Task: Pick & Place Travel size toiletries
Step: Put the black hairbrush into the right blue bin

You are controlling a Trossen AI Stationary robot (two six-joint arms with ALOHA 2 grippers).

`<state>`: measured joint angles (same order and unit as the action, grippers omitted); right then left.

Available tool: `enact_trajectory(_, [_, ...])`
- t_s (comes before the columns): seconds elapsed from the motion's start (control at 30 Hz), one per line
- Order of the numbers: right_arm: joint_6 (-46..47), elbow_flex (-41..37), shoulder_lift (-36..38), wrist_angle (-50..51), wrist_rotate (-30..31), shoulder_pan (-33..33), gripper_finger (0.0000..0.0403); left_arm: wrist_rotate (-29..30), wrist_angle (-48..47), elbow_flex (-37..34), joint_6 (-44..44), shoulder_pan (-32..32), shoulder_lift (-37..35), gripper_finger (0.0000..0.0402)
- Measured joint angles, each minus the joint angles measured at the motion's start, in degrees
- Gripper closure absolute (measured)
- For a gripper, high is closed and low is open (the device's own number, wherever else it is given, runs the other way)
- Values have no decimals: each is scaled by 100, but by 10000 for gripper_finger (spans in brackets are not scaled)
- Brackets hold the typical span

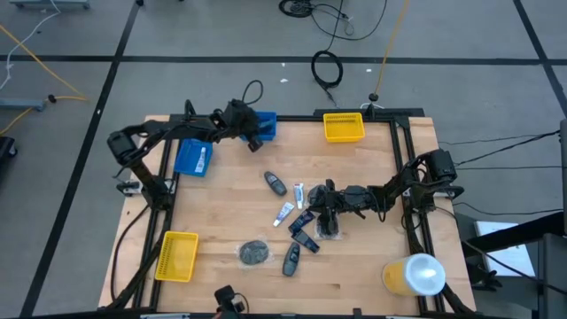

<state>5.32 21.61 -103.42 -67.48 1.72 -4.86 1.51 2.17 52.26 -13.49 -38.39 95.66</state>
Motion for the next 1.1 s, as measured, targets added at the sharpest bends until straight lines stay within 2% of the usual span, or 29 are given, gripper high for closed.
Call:
enact_trajectory(0.1, [0,0,0,0,-1,-1,403,13,8,3,-180,4,71,392])
enact_trajectory(0.17, [0,-1,0,0,0,-1,403,242,1,3,-274,47,72,395])
enact_trajectory(0.4, [0,0,0,0,0,-2,403,2534,276,7,-1372,491,-14,400])
enact_trajectory(0.5, [0,0,0,0,0,-1,403,3031,297,0,-1858,661,2,400])
enact_trajectory(0.73, [0,0,0,0,-2,0,403,2812,866,-293,-2507,851,378,401])
enact_trajectory(0.9, [0,0,0,1,-2,0,403,2790,891,-296,-2193,926,558,389])
enact_trajectory(1.0, [0,0,0,0,-2,-1,403,2350,842,-294,-2129,923,530,365])
enact_trajectory(1.1, [0,0,0,1,-1,0,403,1924,814,-294,-2086,870,457,325])
